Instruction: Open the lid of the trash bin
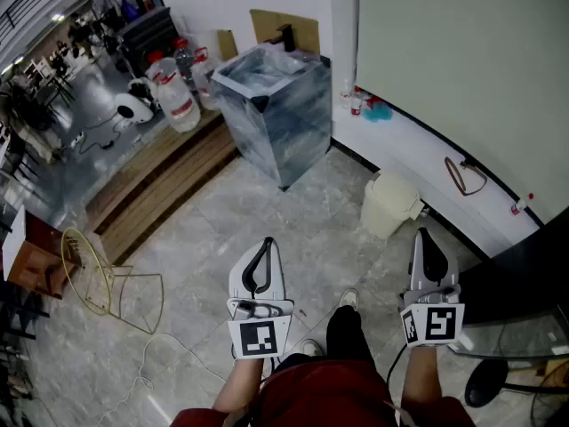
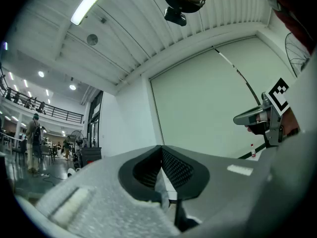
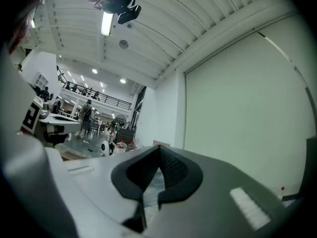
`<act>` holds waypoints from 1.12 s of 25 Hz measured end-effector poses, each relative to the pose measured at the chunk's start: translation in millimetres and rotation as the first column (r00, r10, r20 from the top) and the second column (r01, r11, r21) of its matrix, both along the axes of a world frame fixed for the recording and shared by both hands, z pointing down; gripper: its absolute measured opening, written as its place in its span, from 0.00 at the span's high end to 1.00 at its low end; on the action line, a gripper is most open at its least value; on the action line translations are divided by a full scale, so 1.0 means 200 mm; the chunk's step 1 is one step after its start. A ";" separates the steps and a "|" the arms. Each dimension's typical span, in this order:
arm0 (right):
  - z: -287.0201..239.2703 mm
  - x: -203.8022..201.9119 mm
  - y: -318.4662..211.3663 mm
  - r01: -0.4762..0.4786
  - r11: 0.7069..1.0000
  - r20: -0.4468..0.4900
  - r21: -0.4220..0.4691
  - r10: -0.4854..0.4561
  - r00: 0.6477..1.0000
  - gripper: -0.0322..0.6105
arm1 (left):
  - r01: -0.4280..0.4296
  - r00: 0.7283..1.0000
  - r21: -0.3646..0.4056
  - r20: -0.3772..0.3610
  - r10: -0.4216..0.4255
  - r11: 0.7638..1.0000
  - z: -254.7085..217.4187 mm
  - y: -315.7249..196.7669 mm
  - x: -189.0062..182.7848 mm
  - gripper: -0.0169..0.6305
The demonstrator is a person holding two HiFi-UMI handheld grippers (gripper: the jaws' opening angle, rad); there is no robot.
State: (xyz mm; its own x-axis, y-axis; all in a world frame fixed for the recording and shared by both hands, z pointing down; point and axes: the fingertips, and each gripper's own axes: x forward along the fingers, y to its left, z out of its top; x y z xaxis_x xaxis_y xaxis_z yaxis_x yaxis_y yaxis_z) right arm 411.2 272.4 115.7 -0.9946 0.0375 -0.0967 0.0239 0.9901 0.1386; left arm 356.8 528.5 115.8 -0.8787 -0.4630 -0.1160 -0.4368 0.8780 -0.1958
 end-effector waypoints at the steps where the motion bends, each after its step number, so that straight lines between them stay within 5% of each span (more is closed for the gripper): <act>1: 0.01 -0.03 -0.01 -0.001 1.000 -0.002 0.000 0.001 1.000 0.95 | 0.001 1.000 0.002 -0.002 -0.001 1.000 0.00 -0.01 -0.03 0.97; 14: 0.17 -0.32 -0.19 0.004 0.997 -0.047 -0.079 -0.008 0.999 0.95 | -0.020 0.996 -0.012 -0.083 0.018 1.000 0.16 -0.22 -0.34 0.97; 28: 0.32 -0.82 -0.75 -0.073 0.993 -0.109 -0.095 0.063 0.992 0.95 | -0.121 0.984 -0.016 -0.130 0.118 0.993 0.26 -0.84 -0.94 0.97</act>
State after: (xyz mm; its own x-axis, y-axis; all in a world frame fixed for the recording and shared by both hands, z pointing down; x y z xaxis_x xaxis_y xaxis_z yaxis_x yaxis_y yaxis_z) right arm 247.5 121.5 179.1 -0.9994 -0.0349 0.0090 -0.0345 0.9986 0.0403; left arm 168.6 359.5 166.9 -0.8240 -0.5666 0.0070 -0.5610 0.8140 -0.1508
